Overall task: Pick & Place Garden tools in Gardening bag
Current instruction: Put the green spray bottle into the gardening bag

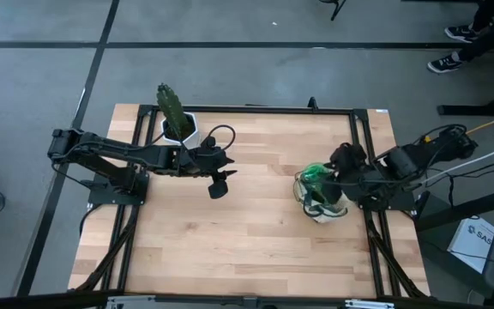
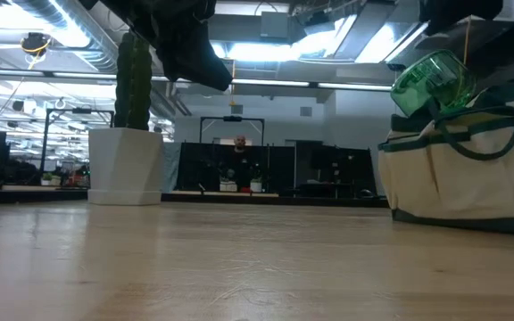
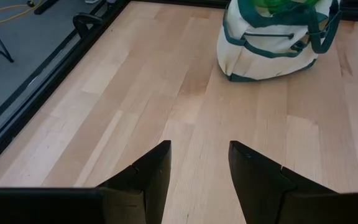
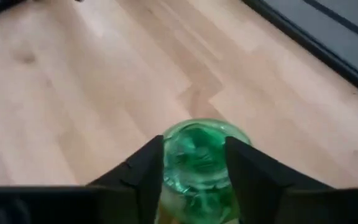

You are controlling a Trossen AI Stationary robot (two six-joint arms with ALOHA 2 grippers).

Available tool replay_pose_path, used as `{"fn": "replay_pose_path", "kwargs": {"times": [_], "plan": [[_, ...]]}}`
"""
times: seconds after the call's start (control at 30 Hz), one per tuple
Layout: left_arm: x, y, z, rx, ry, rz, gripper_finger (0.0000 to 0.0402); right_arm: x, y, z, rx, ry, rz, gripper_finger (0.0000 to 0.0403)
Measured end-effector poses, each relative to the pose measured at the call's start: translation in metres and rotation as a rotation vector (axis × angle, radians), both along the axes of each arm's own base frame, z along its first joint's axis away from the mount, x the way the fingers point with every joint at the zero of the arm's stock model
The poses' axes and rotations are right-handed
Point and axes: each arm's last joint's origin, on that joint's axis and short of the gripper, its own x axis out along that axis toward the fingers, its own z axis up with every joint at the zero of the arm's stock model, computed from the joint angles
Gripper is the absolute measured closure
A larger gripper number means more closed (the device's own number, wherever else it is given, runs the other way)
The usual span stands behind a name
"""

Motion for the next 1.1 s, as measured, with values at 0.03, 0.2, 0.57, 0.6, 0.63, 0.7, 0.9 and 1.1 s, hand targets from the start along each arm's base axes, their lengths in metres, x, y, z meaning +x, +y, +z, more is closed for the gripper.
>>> {"fn": "replay_pose_path", "kwargs": {"times": [0.03, 0.2, 0.57, 0.6, 0.63, 0.7, 0.9, 1.1], "plan": [[0.0, 0.0, 0.0, 0.0, 0.0, 0.0, 0.0245, 0.002, -0.001, -0.002, -0.012, 0.009, -0.008, 0.0233], [0.0, 0.0, 0.0, 0.0, 0.0, 0.0, 0.0245, 0.016, -0.006, -0.022, -0.011, 0.115, -0.049, 0.0298], [0.0, 0.0, 0.0, 0.0, 0.0, 0.0, 0.0245, 0.022, -0.002, -0.05, 0.234, 0.425, 0.055, 0.0356], [0.0, 0.0, 0.0, 0.0, 0.0, 0.0, 0.0245, 0.021, -0.002, -0.05, 0.233, 0.432, 0.053, 0.0357], [0.0, 0.0, 0.0, 0.0, 0.0, 0.0, 0.0245, 0.02, -0.003, -0.05, 0.23, 0.441, 0.051, 0.0357], [0.0, 0.0, 0.0, 0.0, 0.0, 0.0, 0.0245, 0.018, -0.004, -0.045, 0.227, 0.45, 0.05, 0.0357], [0.0, 0.0, 0.0, 0.0, 0.0, 0.0, 0.0245, 0.015, -0.001, -0.021, 0.283, 0.42, 0.087, 0.0357], [0.0, 0.0, 0.0, 0.0, 0.0, 0.0, 0.0245, 0.011, 0.01, -0.018, 0.394, 0.438, 0.083, 0.0357]]}}
